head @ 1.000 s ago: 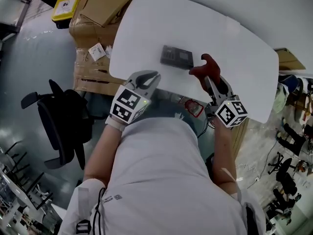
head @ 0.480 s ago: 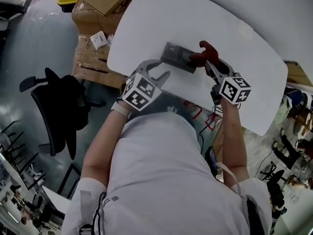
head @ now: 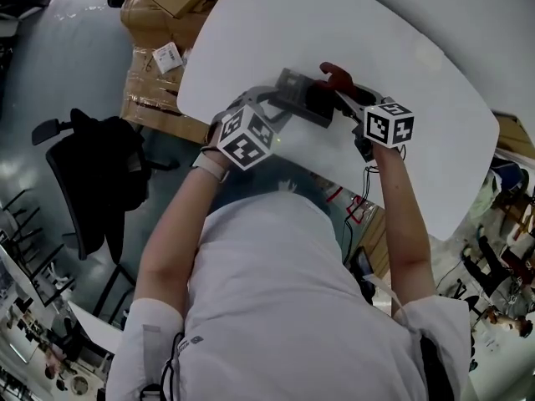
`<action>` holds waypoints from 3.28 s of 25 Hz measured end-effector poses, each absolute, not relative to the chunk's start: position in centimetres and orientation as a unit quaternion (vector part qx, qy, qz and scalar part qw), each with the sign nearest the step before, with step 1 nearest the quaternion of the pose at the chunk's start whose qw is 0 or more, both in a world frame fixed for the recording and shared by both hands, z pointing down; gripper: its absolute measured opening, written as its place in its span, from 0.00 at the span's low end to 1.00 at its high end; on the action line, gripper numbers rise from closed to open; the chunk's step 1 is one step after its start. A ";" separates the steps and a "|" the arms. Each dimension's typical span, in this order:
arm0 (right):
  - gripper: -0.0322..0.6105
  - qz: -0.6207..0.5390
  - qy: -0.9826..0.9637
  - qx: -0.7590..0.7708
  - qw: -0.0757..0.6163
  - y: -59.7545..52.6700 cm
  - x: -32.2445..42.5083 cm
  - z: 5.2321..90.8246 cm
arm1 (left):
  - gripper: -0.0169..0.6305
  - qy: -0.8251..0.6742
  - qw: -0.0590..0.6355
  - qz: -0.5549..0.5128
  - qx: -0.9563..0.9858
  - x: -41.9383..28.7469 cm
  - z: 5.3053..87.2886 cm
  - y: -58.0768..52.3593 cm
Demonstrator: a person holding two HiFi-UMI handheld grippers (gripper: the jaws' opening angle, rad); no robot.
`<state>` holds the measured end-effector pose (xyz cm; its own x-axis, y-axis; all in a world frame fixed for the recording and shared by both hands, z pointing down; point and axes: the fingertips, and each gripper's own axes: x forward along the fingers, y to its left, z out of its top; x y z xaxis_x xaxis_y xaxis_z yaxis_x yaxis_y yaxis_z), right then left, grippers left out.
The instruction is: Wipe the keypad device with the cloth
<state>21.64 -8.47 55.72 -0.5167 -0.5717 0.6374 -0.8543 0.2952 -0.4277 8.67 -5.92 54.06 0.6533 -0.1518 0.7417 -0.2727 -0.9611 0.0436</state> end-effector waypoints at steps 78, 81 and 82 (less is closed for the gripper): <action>0.23 0.505 -0.757 0.290 0.297 -13.8 15.2 62.9 | 0.31 -0.165 0.091 0.396 0.899 9.1 54.7 -6.3; 0.23 0.496 -0.761 0.294 0.299 -13.8 15.1 62.6 | 0.31 -0.166 0.091 0.396 0.899 9.1 54.7 -6.4; 0.23 0.488 -0.763 0.297 0.301 -13.7 15.1 62.5 | 0.31 -0.166 0.091 0.396 0.899 9.1 54.7 -6.4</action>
<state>15.10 -13.74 62.51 -0.6416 -0.1601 0.7502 -0.7480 0.3472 -0.5656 9.11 -6.39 54.68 0.6321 -0.2262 0.7412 -0.3703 -0.9283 0.0324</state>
